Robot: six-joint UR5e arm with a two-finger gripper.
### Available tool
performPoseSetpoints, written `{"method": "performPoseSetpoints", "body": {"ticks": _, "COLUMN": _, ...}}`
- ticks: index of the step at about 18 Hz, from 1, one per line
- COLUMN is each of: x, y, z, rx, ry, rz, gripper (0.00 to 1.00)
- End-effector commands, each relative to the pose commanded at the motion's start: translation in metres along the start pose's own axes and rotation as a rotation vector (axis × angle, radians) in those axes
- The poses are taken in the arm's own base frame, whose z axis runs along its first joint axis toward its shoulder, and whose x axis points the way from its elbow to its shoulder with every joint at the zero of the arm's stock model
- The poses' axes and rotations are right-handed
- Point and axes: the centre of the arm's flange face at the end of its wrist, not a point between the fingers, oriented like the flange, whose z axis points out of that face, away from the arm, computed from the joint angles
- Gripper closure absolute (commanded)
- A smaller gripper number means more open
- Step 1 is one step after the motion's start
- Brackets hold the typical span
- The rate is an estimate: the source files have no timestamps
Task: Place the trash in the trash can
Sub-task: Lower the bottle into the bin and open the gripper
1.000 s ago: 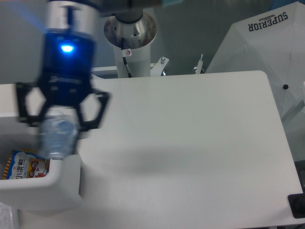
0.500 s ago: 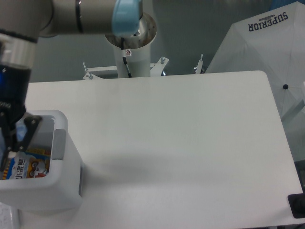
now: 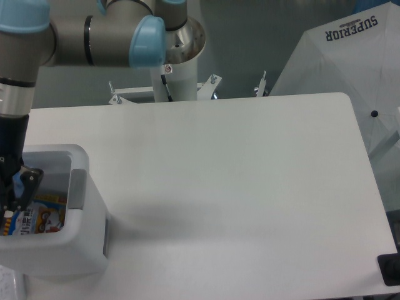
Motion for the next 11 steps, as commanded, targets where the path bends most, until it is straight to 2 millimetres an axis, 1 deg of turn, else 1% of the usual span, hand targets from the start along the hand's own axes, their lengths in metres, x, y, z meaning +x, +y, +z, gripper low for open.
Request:
{"method": "performPoseSetpoints", "body": {"ticks": 2, "x": 0.002, "y": 0.001, "z": -0.002, "rx": 0.0, "ry": 0.001, "rz": 0.001, "gripper": 0.39}}
{"method": "performPoseSetpoints", "body": {"ticks": 3, "x": 0.003, "y": 0.0, "z": -0.006, "rx": 0.005, "ry": 0.001, "rz": 0.004, "gripper": 0.36}}
{"method": "performPoseSetpoints", "body": {"ticks": 5, "x": 0.003, "y": 0.001, "z": -0.007, "rx": 0.004, "ry": 0.0, "rz": 0.002, "gripper": 0.32}}
{"method": "performPoseSetpoints", "body": {"ticks": 9, "x": 0.001, "y": 0.011, "z": -0.008, "rx": -0.013, "ry": -0.002, "rz": -0.004, "gripper": 0.32}}
{"method": "performPoseSetpoints", "body": {"ticks": 11, "x": 0.003, "y": 0.014, "z": -0.015, "rx": -0.013, "ry": -0.001, "rz": -0.002, "gripper": 0.32}}
